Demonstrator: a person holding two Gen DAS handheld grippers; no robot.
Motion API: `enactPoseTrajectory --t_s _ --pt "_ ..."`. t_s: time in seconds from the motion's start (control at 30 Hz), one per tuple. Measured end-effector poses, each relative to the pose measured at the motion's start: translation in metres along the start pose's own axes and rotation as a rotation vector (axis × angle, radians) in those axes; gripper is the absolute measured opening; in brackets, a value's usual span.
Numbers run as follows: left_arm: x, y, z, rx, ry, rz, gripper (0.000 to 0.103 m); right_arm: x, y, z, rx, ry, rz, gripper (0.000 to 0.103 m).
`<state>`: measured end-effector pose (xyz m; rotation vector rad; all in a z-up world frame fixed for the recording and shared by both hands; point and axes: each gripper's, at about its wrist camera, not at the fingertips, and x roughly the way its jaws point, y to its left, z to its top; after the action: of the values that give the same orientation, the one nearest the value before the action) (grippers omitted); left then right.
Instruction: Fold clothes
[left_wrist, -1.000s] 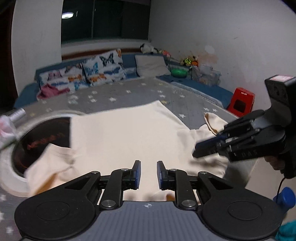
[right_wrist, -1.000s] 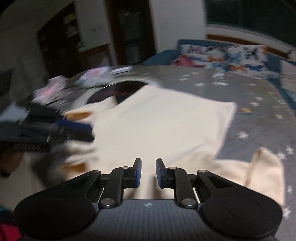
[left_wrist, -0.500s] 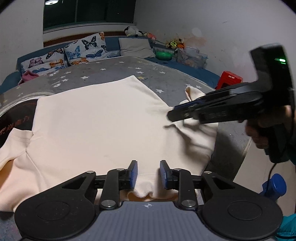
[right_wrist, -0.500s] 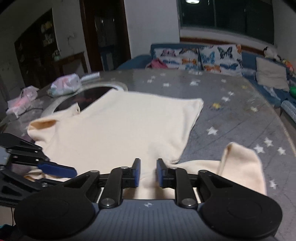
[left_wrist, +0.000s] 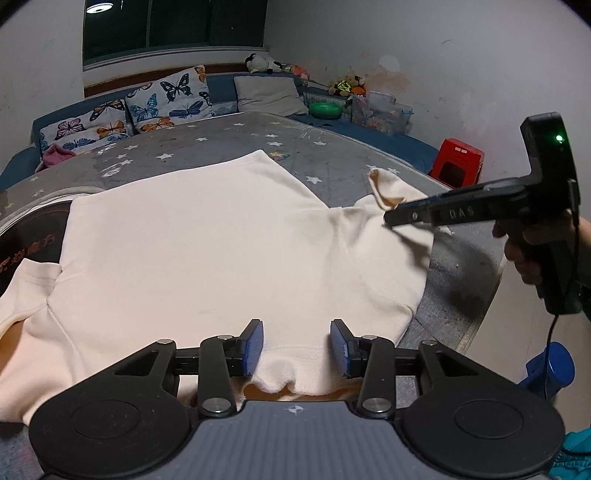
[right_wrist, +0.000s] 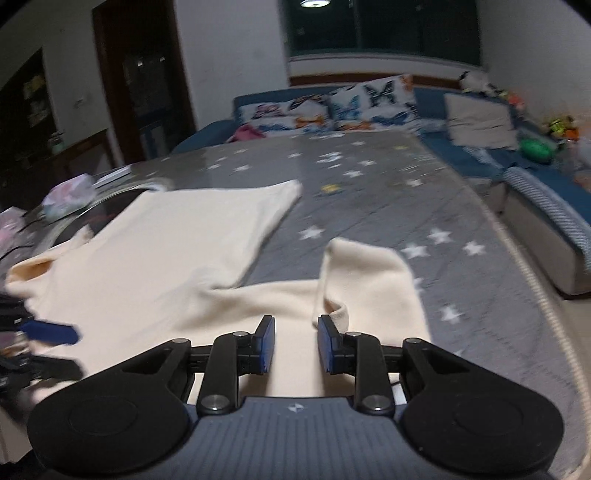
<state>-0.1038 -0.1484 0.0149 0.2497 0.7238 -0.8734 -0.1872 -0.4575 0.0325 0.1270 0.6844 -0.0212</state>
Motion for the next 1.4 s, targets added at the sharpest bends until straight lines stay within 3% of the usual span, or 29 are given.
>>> enactPoseTrajectory --t_s 0.2,0.3,0.43,0.7,0.87,0.97,1.13,1.23,1.4 --pt "-0.001 -0.003 -0.003 0.005 -0.003 0.005 0.049 -0.007 -0.019 -0.001 -0.062 -0.031 -0.311 0.029" --pt "-0.001 -0.004 -0.003 0.009 -0.004 0.004 0.051 -0.016 -0.036 -0.001 0.011 -0.043 -0.394 0.029" --pt "0.000 -0.004 -0.002 0.015 -0.002 0.003 0.053 -0.032 -0.028 0.002 -0.026 -0.109 -0.436 0.030" --pt "-0.002 -0.004 -0.002 0.005 -0.002 0.008 0.054 -0.007 -0.018 0.002 -0.045 -0.052 -0.257 0.031" --pt "-0.014 0.009 0.002 -0.027 -0.032 0.047 0.054 0.008 -0.036 0.005 0.046 -0.009 -0.266 0.041" --pt "-0.025 0.031 0.009 -0.074 -0.078 0.130 0.054 0.007 -0.038 0.007 0.049 -0.001 -0.261 0.042" --pt "-0.035 0.088 0.020 -0.185 -0.112 0.346 0.052 0.010 -0.033 0.007 0.026 0.006 -0.273 0.043" --pt "-0.033 0.120 0.025 -0.244 -0.093 0.430 0.043 0.012 -0.033 0.009 0.028 0.009 -0.275 0.044" --pt "-0.016 0.145 0.029 -0.276 -0.060 0.414 0.041 0.013 -0.032 0.010 0.024 0.013 -0.280 0.044"
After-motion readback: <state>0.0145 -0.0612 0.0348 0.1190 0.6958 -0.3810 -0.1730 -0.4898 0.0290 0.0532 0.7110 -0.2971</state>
